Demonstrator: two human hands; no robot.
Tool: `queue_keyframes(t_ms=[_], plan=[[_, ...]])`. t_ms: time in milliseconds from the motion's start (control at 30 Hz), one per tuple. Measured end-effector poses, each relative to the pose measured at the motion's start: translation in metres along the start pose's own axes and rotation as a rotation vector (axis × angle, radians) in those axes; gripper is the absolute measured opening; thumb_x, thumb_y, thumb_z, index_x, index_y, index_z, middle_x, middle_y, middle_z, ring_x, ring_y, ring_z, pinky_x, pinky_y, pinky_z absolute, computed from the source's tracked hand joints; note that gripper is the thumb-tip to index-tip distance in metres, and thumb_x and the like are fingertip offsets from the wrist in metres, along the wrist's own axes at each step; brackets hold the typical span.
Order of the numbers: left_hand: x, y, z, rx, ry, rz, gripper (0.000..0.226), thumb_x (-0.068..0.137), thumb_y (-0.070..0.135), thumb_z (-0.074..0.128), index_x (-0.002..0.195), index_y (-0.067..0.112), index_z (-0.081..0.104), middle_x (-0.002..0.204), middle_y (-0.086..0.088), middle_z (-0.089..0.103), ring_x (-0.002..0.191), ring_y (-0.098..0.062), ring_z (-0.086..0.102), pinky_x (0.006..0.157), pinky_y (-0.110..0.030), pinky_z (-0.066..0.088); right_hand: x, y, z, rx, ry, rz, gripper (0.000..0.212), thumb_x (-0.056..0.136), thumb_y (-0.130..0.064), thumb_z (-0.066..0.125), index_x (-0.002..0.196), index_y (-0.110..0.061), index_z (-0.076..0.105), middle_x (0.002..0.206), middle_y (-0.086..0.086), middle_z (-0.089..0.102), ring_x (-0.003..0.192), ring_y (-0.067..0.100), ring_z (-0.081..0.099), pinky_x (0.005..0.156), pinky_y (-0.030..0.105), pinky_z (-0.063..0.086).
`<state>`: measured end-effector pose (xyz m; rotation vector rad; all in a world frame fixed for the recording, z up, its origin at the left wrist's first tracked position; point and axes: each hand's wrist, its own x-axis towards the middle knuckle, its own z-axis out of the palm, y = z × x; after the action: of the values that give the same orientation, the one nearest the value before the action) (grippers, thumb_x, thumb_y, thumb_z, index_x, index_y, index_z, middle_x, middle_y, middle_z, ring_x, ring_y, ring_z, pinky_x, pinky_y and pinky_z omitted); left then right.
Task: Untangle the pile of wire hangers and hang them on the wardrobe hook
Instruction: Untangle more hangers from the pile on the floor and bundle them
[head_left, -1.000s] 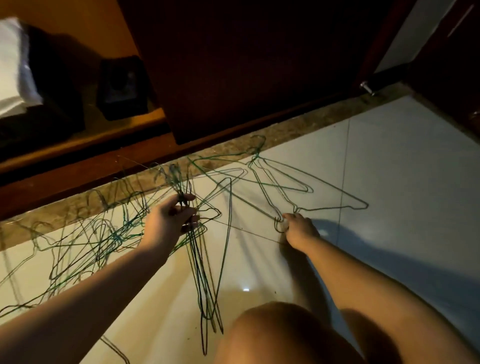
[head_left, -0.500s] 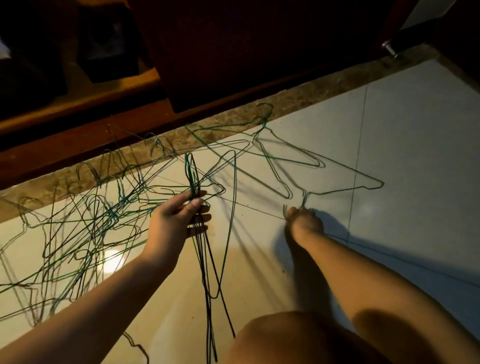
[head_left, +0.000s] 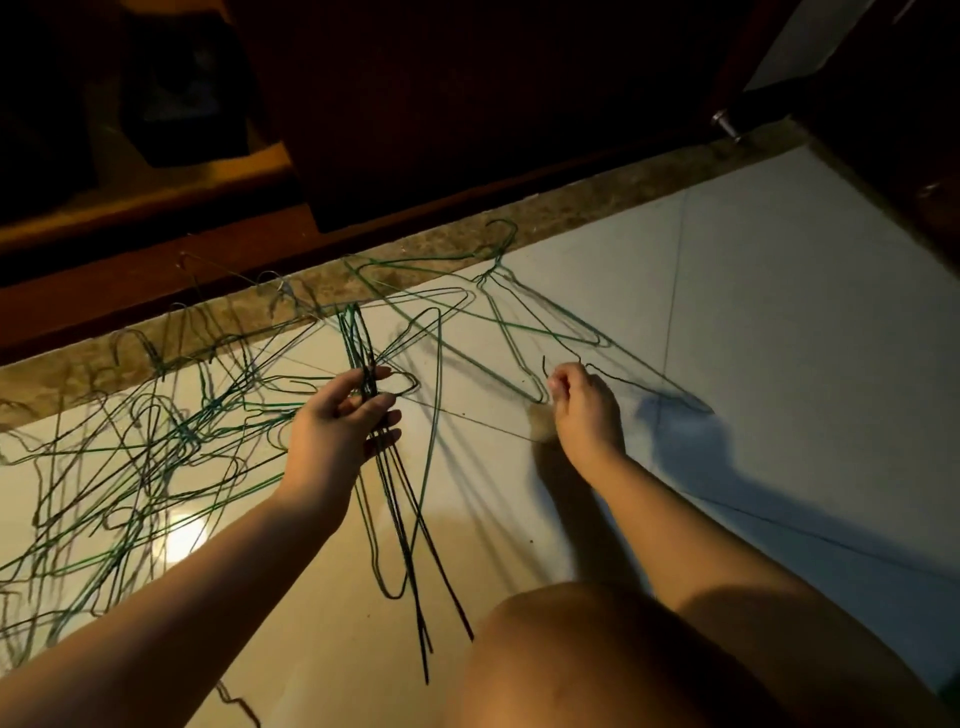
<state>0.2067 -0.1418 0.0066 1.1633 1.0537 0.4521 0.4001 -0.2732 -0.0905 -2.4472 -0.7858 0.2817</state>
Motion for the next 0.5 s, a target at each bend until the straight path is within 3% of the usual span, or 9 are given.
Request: queue_keyframes(t_ms=[100,233,300,367,500], plan=[[0.002,0.008,0.006,0.019,-0.036,0.016,0.025,0.093,0.002,0.047,0.092,0.023,0.061,0.083,-0.003,0.054,0.079,-0.016,0.055,0.079,-0.034,0.052,0.017,-0.011,-0.025,0.152,0.113,0.019,0.021,0.096,-0.019,0.048,0.104,-0.007,0.063,0.092,0.008,0.063,0.079,0.013,0.050,0.063,0.016,0.028],[0.006,0.023,0.012,0.025,-0.076,0.014,0.023,0.095,0.003,0.044,0.093,0.018,0.061,0.081,-0.005,0.052,0.075,-0.015,0.054,0.077,-0.033,0.051,0.046,-0.029,-0.063,0.371,0.212,0.234,0.016,0.091,-0.018,0.055,0.086,-0.008,0.066,0.075,0.004,0.066,0.071,0.015,0.054,0.065,0.025,0.036],[0.008,0.033,0.016,0.029,-0.102,0.018,0.022,0.096,0.001,0.042,0.101,0.013,0.060,0.083,-0.006,0.052,0.075,-0.015,0.054,0.073,-0.030,0.050,0.055,-0.042,-0.083,0.574,0.187,0.329,0.011,0.091,-0.015,0.056,0.083,-0.011,0.064,0.066,-0.003,0.061,0.059,0.009,0.053,0.061,0.025,0.044],[0.008,0.042,0.020,0.022,-0.128,0.031,0.023,0.096,0.000,0.041,0.104,0.012,0.058,0.085,-0.007,0.053,0.074,-0.014,0.055,0.070,-0.028,0.049,0.057,-0.059,-0.099,0.762,0.101,0.366,0.012,0.092,-0.010,0.055,0.082,-0.014,0.061,0.067,-0.002,0.060,0.052,0.001,0.050,0.052,0.015,0.041],[0.011,0.054,0.030,0.028,-0.136,0.081,0.023,0.094,-0.001,0.044,0.101,0.015,0.060,0.084,-0.007,0.057,0.069,-0.013,0.057,0.061,-0.024,0.047,0.048,-0.089,-0.114,0.699,0.003,0.277,0.023,0.095,-0.009,0.048,0.075,-0.017,0.056,0.070,-0.002,0.060,0.056,0.004,0.046,0.053,0.015,0.038]])
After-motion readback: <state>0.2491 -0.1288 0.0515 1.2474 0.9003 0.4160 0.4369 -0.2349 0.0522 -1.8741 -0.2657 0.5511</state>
